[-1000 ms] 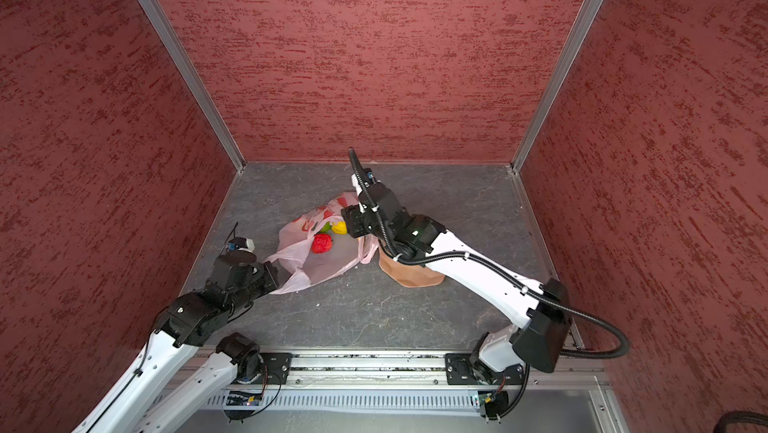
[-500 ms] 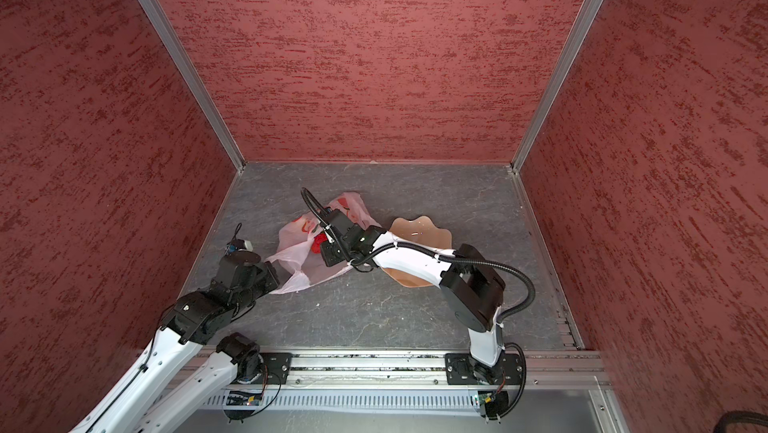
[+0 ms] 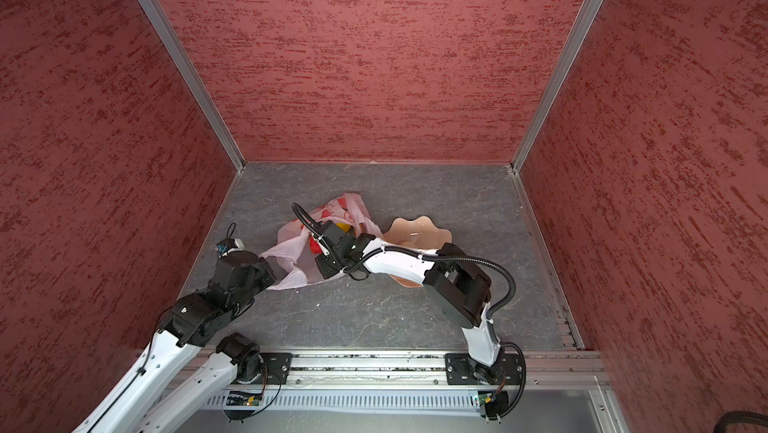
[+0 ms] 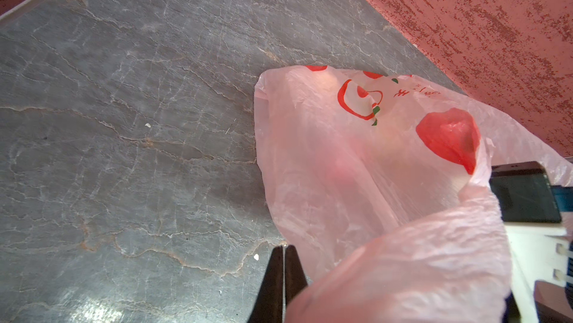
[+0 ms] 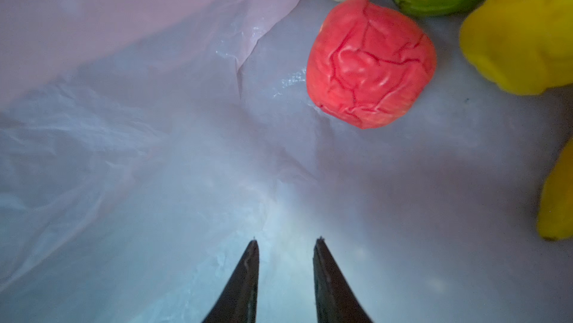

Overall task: Take the fake fruits out of the plastic bag
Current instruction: 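Lower the right gripper into the bag toward the red fruit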

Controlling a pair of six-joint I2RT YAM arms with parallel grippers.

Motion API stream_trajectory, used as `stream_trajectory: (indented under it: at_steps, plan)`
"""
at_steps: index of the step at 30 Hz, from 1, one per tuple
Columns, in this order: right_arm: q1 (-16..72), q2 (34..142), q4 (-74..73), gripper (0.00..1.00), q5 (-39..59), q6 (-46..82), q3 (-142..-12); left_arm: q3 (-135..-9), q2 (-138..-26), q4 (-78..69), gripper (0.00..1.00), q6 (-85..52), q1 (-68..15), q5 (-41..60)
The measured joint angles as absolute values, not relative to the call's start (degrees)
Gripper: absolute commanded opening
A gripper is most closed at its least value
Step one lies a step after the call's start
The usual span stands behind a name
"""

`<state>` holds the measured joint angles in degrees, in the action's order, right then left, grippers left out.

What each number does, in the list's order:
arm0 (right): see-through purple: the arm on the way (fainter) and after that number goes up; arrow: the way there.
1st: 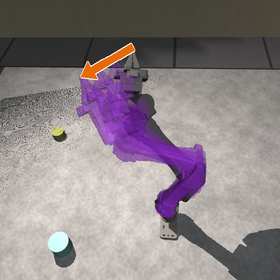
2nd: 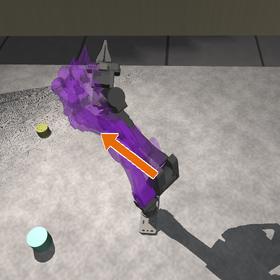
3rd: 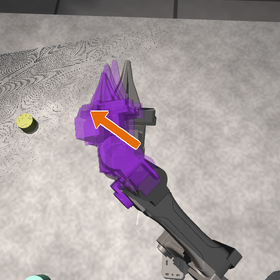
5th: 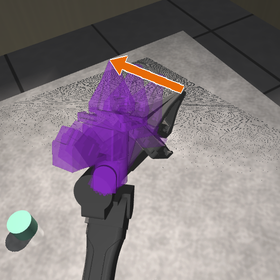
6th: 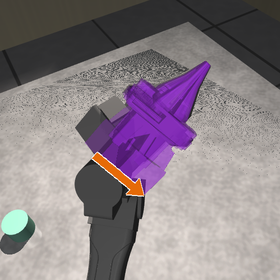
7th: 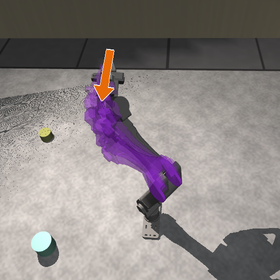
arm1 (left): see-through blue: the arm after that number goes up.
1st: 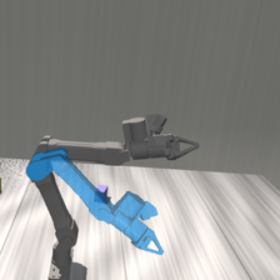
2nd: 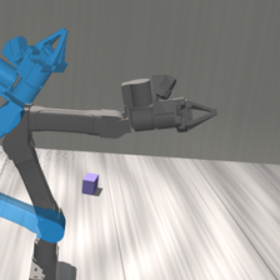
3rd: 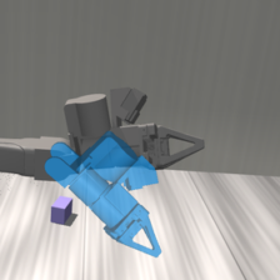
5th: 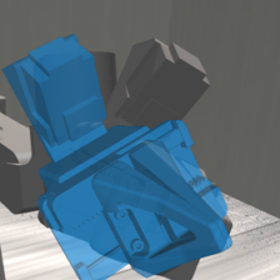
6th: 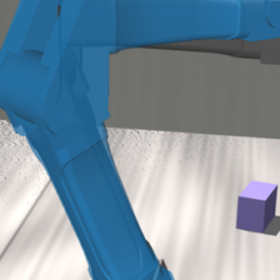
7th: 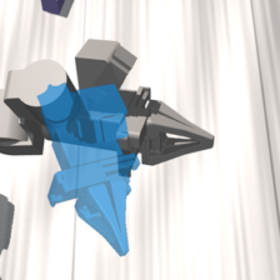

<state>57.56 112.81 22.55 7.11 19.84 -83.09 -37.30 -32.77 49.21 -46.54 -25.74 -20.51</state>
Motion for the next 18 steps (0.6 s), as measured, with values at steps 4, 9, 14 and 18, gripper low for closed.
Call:
stream_trajectory:
  at_steps: [4,9,14,18]
  plan:
    - [57.65,114.32,22.7,0.34,7.25,19.03,-83.31,-37.47,-31.81,49.36,0.07,-46.81,-25.74,-20.71]
    - [57.65,119.42,23.73,0.38,6.0,18.83,-88.73,-37.45,-29.1,50.41,0.08,-47.24,-25.74,-20.69]
    - [57.65,124.53,24.1,0.46,4.25,18.92,-95.09,-36.4,-26.17,50.76,0.08,-47.81,-25.71,-21.12]
    - [57.52,125.93,25.19,0.55,1.61,18.92,-97.73,-35.33,-24.64,52.12,0.08,-47.81,-25.71,-21.89]
